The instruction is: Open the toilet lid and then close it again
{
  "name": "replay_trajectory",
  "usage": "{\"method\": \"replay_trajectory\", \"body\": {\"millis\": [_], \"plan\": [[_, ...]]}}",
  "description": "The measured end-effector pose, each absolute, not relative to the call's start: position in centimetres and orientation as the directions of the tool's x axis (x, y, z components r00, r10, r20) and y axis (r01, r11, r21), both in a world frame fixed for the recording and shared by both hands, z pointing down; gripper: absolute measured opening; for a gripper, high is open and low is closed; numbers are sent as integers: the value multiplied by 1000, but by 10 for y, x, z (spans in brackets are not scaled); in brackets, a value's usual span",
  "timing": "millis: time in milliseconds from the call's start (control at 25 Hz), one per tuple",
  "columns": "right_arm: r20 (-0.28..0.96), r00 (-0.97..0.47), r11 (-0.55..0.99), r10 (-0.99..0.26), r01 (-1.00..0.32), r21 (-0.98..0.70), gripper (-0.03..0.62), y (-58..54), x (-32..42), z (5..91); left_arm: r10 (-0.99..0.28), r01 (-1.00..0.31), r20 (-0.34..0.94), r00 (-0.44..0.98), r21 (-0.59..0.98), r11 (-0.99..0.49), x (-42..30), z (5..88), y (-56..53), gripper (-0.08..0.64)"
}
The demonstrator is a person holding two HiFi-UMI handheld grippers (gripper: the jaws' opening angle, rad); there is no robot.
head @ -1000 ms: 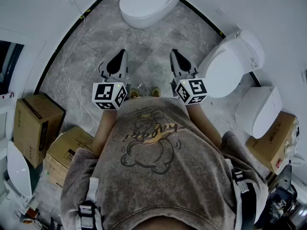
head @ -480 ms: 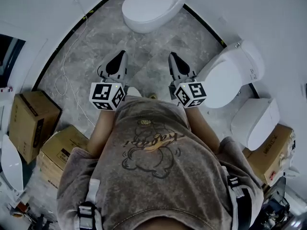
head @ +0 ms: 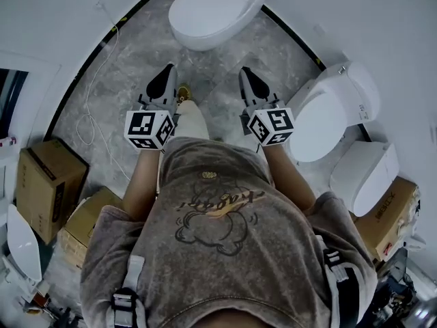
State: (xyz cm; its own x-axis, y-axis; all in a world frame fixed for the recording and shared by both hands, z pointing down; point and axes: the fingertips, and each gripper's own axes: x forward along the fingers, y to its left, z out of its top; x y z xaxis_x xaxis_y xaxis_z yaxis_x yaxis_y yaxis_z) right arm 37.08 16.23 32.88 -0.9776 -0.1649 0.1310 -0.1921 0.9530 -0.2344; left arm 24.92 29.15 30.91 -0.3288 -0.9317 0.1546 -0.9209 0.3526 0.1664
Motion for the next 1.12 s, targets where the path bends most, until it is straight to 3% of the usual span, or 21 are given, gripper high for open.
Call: {"method": "replay_trajectory", "body": {"millis": [520, 1120], "plan": [[249, -949, 924, -193, -261, -281, 26, 88, 206, 444, -938, -949, 248, -240, 142, 280, 88, 423, 192, 9], [406, -898, 899, -171, -310, -308, 26, 34, 85, 720, -895, -945, 416, -159, 198, 260, -13, 709, 115, 9]]}}
